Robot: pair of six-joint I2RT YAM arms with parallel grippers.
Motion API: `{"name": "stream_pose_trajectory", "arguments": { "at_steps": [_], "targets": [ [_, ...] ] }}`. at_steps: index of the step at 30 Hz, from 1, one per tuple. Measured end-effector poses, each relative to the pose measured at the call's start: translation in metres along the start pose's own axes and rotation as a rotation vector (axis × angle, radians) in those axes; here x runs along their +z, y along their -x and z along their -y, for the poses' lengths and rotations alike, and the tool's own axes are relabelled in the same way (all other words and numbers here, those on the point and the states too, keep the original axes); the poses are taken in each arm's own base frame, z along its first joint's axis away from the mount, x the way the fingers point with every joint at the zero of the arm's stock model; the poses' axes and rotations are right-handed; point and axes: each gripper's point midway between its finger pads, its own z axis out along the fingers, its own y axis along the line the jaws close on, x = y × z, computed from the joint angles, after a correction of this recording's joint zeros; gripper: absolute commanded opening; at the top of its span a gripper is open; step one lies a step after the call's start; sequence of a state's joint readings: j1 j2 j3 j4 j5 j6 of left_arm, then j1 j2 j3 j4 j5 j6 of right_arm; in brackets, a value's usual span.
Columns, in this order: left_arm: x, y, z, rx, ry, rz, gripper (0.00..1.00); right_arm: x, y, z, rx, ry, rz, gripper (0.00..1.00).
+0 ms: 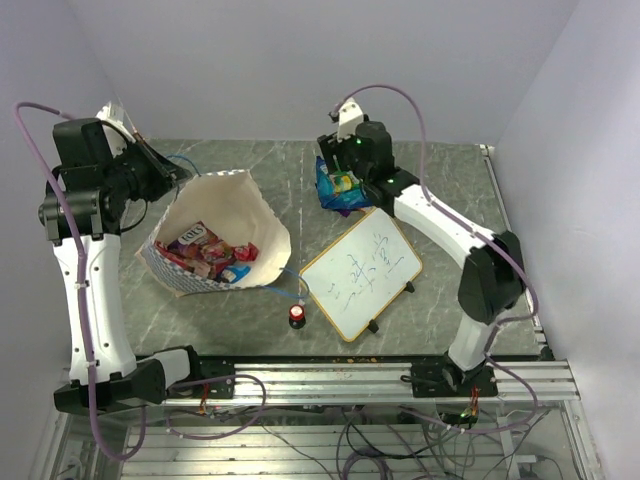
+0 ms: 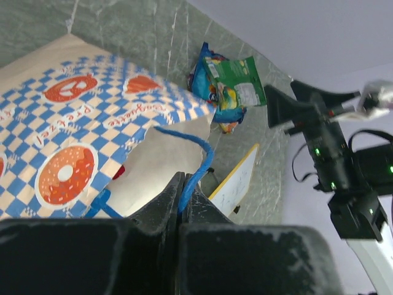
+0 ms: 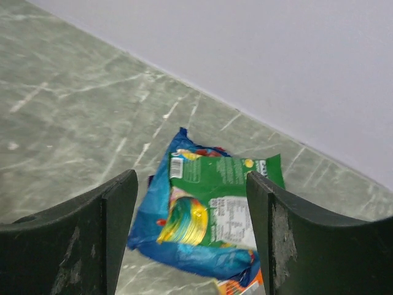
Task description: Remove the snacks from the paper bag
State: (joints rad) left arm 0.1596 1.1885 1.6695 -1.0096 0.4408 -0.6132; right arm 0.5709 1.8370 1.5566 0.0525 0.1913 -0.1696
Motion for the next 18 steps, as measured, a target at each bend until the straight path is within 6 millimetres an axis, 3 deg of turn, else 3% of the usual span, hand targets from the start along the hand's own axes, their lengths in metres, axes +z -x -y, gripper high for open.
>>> {"name": "stream_pose_trajectory", "arguments": {
  "at_steps": [4,10,15,18],
  "targets": [
    [0.0,0.02,0.009,0.034,-0.008,0.044,0.07,-0.035,0.012,-0.006,0.099,0.058,0.026,0.71],
    [0.005,0.069,0.029,0.168,-0.025,0.124,0.07,-0.085,-0.004,-0.035,0.197,0.18,-0.009,0.71],
    [0.009,0.096,0.039,0.307,-0.038,0.162,0.07,-0.101,-0.02,-0.048,0.183,0.225,-0.053,0.71],
    [0.007,0.1,0.046,0.368,-0.067,0.171,0.07,-0.106,-0.021,-0.054,0.146,0.239,-0.059,0.73]
  ]
}}
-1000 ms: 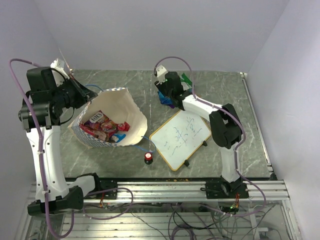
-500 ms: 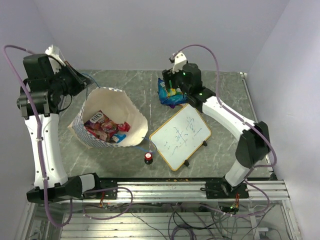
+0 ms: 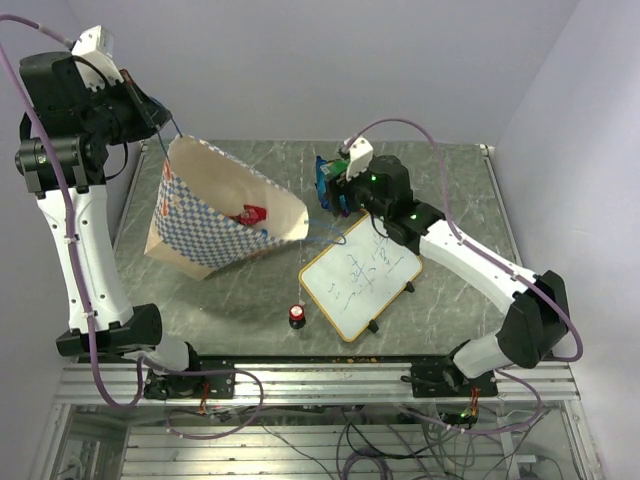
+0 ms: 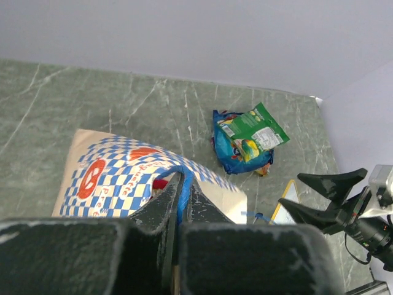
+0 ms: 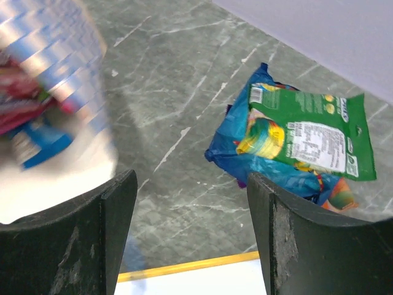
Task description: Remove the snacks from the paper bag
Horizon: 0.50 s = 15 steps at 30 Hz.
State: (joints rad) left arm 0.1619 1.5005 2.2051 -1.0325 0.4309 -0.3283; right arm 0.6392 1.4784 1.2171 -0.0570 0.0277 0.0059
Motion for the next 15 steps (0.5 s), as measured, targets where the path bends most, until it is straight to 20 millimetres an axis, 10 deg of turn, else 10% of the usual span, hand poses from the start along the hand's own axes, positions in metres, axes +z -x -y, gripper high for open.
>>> {"name": "stream_pose_trajectory", "arguments": {
  "at_steps": [8,15],
  "targets": [
    [0.005,0.001,0.016,0.098,-0.074,-0.002,0.07,-0.009,0.003,-0.082,-0.172,0.168,0.022,0.77],
    [0.007,-0.045,0.0,0.062,-0.014,-0.113,0.07,0.006,-0.003,-0.092,-0.172,0.217,0.0,0.83]
  ]
}}
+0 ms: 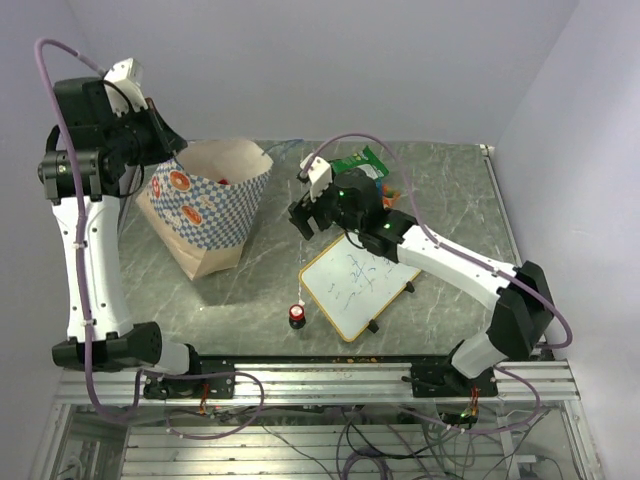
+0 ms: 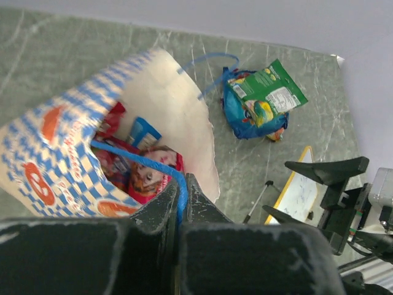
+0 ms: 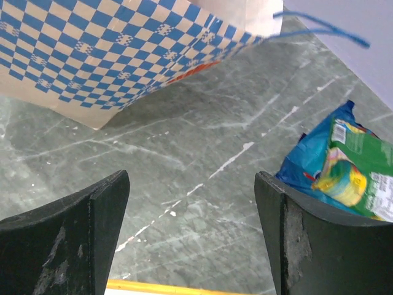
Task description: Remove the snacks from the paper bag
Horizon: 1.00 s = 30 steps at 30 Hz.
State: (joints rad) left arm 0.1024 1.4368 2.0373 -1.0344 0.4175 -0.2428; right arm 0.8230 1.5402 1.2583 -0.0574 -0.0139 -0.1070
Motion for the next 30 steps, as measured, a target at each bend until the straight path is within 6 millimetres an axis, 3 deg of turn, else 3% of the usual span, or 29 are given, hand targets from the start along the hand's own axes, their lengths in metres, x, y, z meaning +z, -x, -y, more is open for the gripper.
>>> {"name": "stream_pose_trajectory", "arguments": {
  "at_steps": [4,7,14,20,23,26,30],
  "targets": [
    [-0.002,-0.024,-0.006,-0.068,0.031,-0.03,0.07,0.014,0.004,-0.007,0.015,0.05,0.003,0.84],
    [-0.01,-0.029,-0.005,-0.105,0.046,-0.021,0.07,0.027,0.018,-0.004,0.068,0.062,0.024,0.85],
    [-0.027,-0.025,0.0,-0.113,0.065,0.02,0.07,0.05,0.044,0.053,0.327,-0.036,0.078,0.85],
    [-0.039,-0.04,-0.001,-0.145,0.091,0.016,0.07,0.093,0.063,0.091,0.525,-0.078,0.128,0.83],
    [-0.044,-0.04,-0.001,-0.164,0.104,0.023,0.07,0.118,0.071,0.086,0.581,-0.034,0.14,0.83],
    [-0.046,-0.035,-0.002,-0.186,0.121,0.034,0.07,0.135,0.066,0.067,0.596,0.011,0.116,0.82],
    [-0.047,-0.027,-0.001,-0.21,0.129,0.052,0.07,0.144,0.047,0.024,0.554,0.063,0.03,0.79]
  ]
}}
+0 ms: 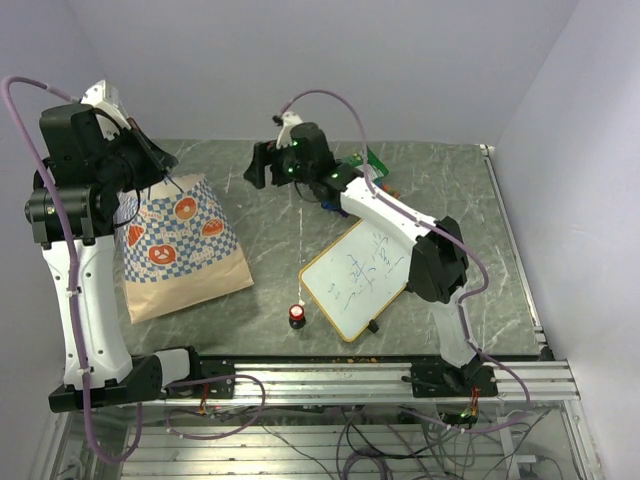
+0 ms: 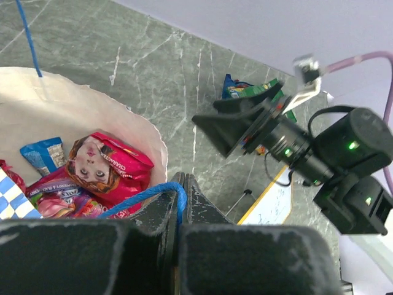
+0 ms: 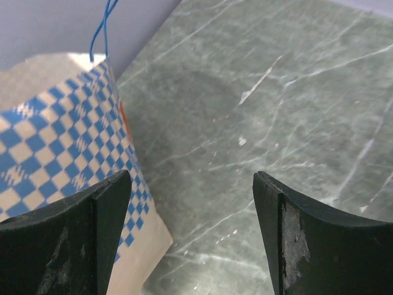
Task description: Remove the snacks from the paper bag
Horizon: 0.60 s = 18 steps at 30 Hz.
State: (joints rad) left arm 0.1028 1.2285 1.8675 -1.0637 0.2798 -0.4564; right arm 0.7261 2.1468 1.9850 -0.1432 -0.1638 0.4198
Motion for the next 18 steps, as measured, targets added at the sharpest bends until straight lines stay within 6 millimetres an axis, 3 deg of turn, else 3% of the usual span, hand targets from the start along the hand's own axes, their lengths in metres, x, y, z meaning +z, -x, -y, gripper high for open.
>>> {"name": "stream_pose_trajectory", "arguments": {
  "at_steps": [5,11,15,18],
  "targets": [
    [0.0,0.004,0.001,-0.02,0.007,0.002,0.07,0.003,-0.046,-0.026,-0.11,0.009,-0.086,0.76],
    [0.004,0.007,0.002,-0.025,0.008,-0.001,0.07,-0.007,-0.122,-0.024,-0.222,-0.016,-0.248,0.75],
    [0.004,0.011,0.003,-0.023,0.007,0.001,0.07,-0.013,-0.142,-0.036,-0.279,0.012,-0.285,0.75],
    [0.005,0.013,0.004,-0.023,0.005,0.004,0.07,-0.02,-0.147,-0.064,-0.316,0.07,-0.283,0.76]
  ]
}}
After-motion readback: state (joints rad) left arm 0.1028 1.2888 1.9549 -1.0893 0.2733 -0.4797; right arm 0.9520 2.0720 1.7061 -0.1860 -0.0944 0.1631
